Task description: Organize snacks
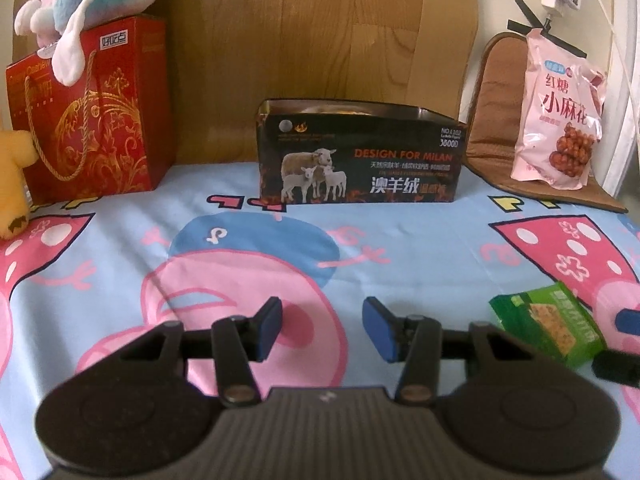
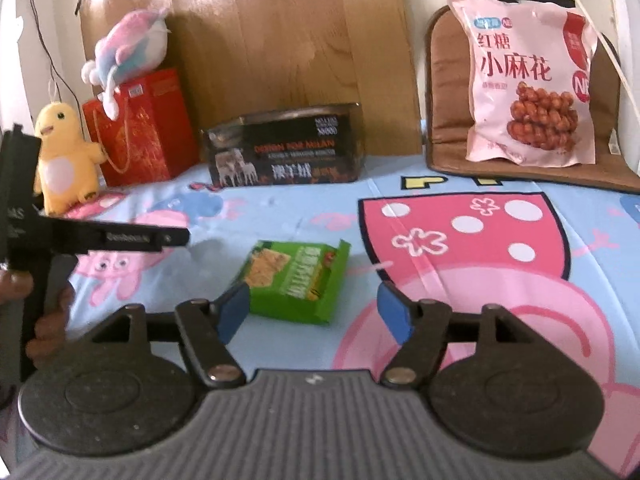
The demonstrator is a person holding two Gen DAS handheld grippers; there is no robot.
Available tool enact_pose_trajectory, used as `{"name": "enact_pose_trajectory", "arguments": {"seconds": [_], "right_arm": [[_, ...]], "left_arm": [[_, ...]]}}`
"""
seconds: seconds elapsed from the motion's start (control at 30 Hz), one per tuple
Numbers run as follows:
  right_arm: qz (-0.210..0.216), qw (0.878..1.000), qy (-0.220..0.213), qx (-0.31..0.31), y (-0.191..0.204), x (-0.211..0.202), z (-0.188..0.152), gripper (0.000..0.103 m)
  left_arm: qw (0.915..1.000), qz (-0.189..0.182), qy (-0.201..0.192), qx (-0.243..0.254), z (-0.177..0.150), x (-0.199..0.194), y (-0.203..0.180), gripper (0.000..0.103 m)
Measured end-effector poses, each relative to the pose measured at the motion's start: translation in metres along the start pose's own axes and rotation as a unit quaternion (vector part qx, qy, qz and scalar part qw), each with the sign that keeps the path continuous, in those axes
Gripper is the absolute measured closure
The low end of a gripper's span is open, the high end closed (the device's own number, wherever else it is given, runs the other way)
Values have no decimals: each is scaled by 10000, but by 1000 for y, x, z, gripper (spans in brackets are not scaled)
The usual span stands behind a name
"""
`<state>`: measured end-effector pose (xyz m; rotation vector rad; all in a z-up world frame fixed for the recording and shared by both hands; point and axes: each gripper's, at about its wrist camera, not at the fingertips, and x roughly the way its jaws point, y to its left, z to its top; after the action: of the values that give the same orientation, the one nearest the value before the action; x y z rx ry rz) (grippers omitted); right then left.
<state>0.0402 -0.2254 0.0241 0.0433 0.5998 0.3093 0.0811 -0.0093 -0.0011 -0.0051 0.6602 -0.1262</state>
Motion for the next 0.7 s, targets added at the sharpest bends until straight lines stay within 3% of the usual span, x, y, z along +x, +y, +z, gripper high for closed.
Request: {"name": "enact_pose_trajectory", "arguments": {"seconds": [0.17, 0.23, 0.3, 0.47, 0.57, 0.7], "right_arm": [[101, 9992, 381, -43, -3, 13, 3, 41], [327, 9984, 468, -31, 4, 17, 7, 70], [737, 9957, 543, 130, 15, 22, 8, 73], [1650, 9845, 591, -47, 49, 23, 2, 70], [1593, 9859, 495, -134, 43, 13, 2, 68], [1265, 9912, 334, -212, 23, -4, 1, 43]], "left_arm": [[10000, 32, -24, -71, 0, -4, 4, 57], [9996, -27, -10, -273, 2, -8, 13, 56], [9989, -134, 4, -449, 4, -12, 21, 56], [9965, -410, -2, -733, 5, -27, 35, 56], [9927, -809, 97, -886, 3, -31, 36, 56], [9782, -1712, 431, -1098, 3, -26, 28, 54]]}}
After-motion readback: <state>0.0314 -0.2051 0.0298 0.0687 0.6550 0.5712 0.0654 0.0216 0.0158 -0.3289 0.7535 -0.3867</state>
